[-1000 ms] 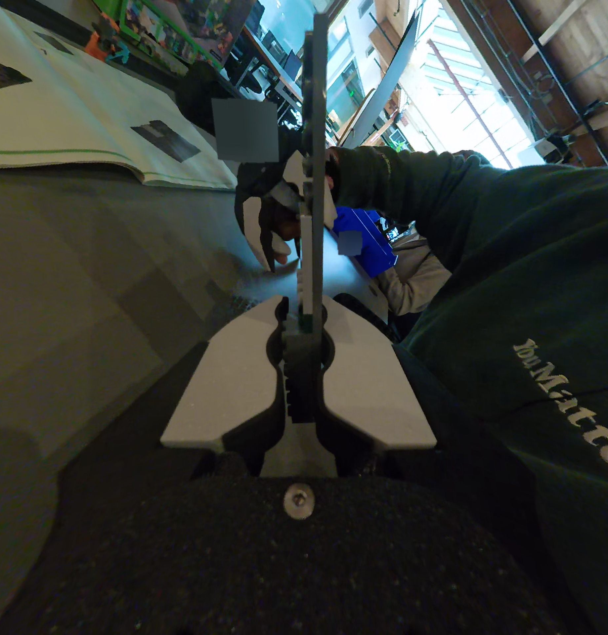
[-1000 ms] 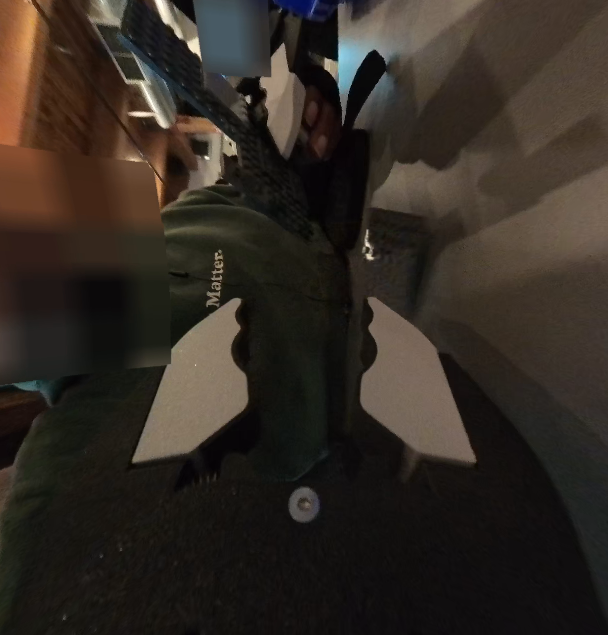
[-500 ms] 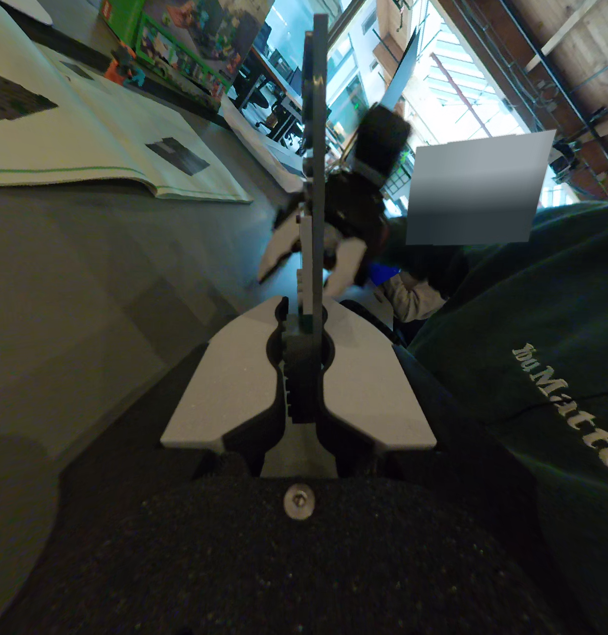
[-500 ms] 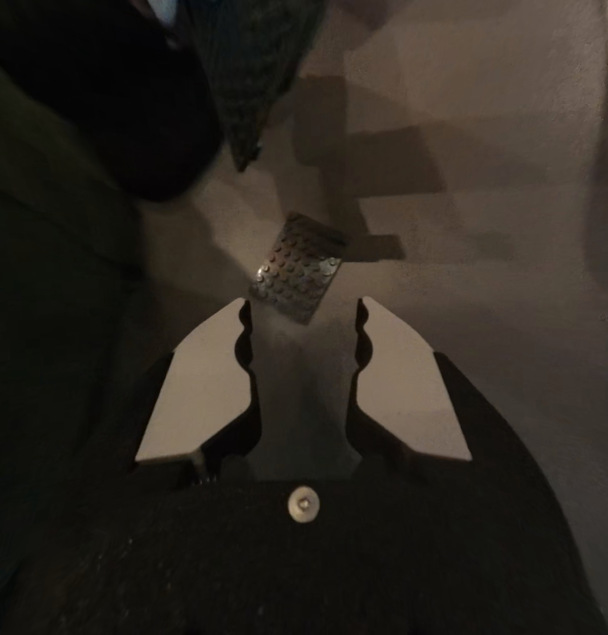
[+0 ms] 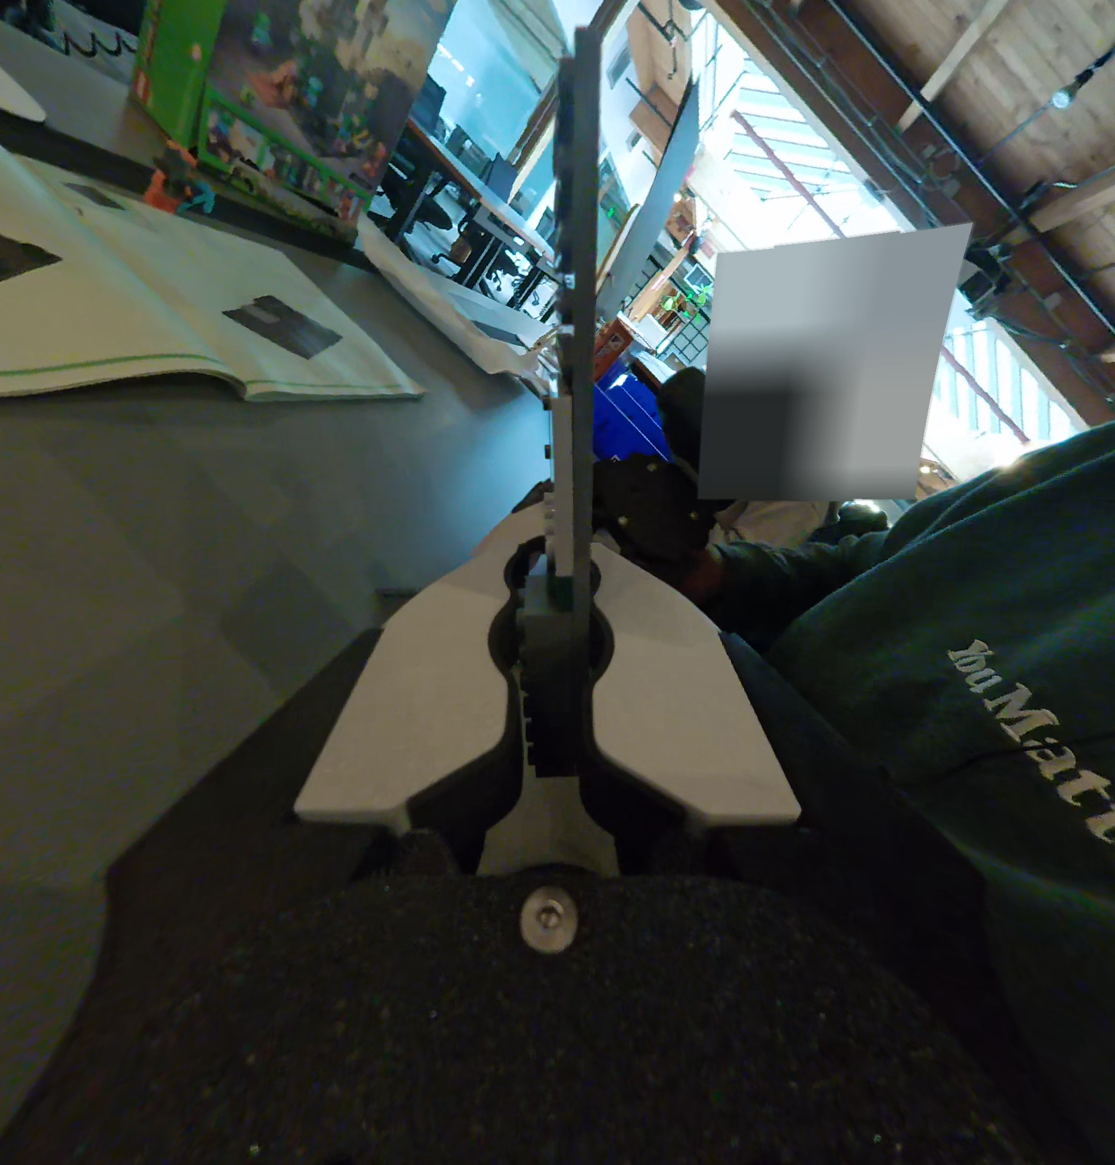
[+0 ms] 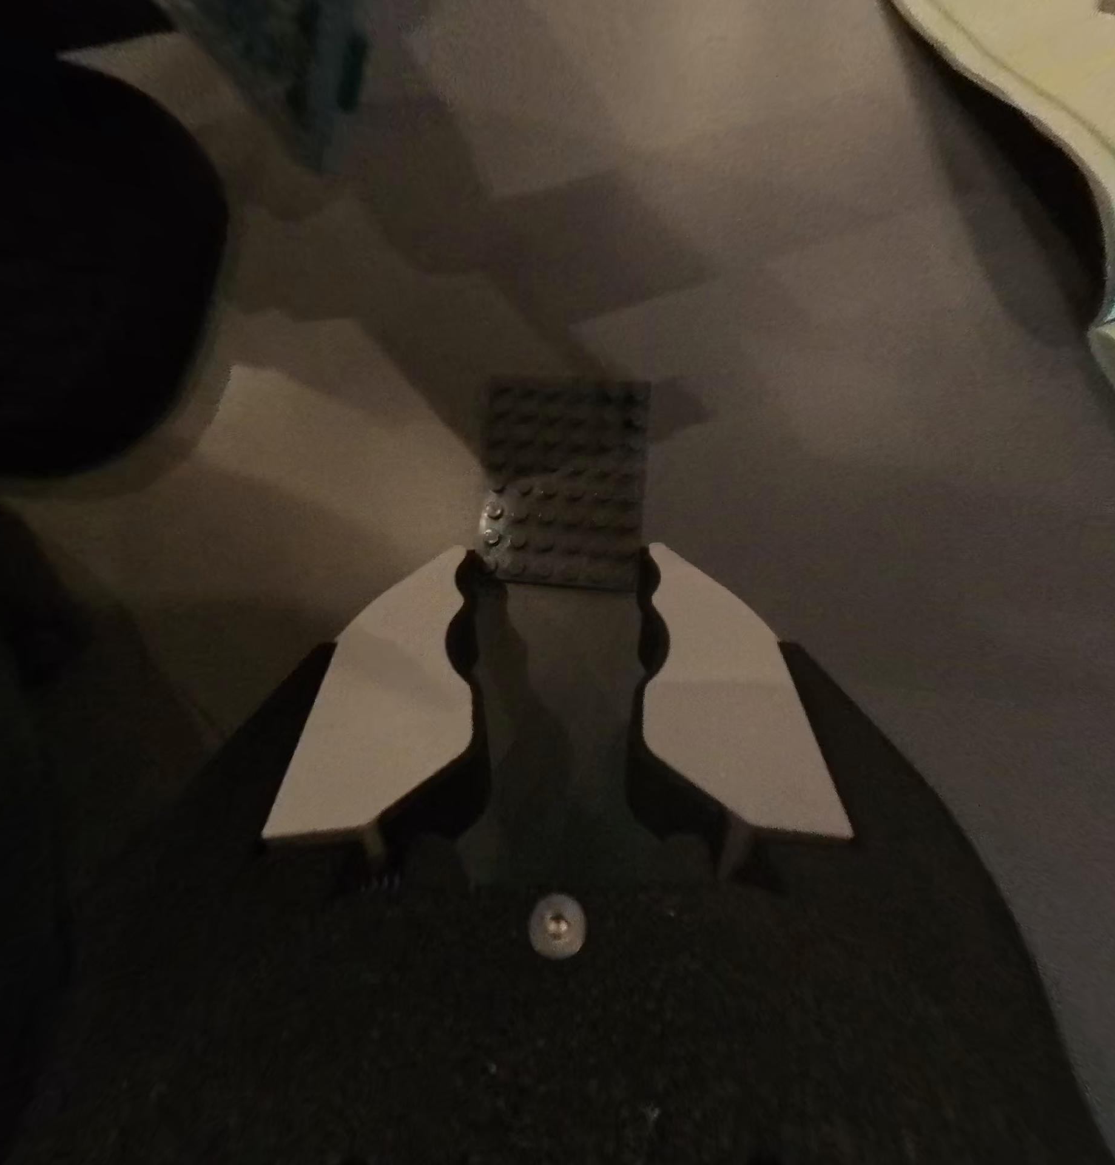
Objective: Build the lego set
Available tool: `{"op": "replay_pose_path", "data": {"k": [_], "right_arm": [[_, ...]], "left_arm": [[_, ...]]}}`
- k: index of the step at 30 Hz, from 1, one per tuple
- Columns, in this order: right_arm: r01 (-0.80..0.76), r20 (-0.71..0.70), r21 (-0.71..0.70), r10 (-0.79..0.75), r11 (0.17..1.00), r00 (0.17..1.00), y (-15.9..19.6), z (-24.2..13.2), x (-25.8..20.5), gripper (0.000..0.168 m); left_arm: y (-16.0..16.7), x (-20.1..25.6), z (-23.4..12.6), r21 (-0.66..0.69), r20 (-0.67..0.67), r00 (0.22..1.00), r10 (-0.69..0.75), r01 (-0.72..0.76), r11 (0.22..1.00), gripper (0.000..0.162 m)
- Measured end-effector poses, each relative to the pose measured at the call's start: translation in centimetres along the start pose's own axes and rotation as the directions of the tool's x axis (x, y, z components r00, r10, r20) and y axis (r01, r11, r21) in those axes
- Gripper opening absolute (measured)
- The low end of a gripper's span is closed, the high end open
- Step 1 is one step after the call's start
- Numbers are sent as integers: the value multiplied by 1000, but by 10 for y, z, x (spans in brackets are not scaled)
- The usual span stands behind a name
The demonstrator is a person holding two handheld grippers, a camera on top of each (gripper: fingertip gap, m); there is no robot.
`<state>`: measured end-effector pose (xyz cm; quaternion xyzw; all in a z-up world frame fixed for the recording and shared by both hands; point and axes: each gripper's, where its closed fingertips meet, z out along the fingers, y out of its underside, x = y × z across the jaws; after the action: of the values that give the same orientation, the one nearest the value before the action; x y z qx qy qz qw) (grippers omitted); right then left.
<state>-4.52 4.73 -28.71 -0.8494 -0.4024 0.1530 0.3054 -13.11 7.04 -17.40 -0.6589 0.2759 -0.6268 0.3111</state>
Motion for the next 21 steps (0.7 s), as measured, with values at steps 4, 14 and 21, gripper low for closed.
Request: {"op": "replay_pose_path", "data": {"k": [4, 14, 21], "right_arm": [[20, -31, -11, -20, 1000, 999, 0, -4, 10, 48], [452, -435, -406, -603, 794, 668, -49, -64, 175, 48], [611, -173, -750, -967, 254, 190, -73, -17, 235, 48]], "left_arm": [[1, 5, -4, 10, -15, 1000, 5, -5, 1000, 14], [5, 12, -2, 2, -42, 999, 18, -18, 1000, 15], [7, 12, -2, 1, -19, 1000, 23, -23, 1000, 14]]}}
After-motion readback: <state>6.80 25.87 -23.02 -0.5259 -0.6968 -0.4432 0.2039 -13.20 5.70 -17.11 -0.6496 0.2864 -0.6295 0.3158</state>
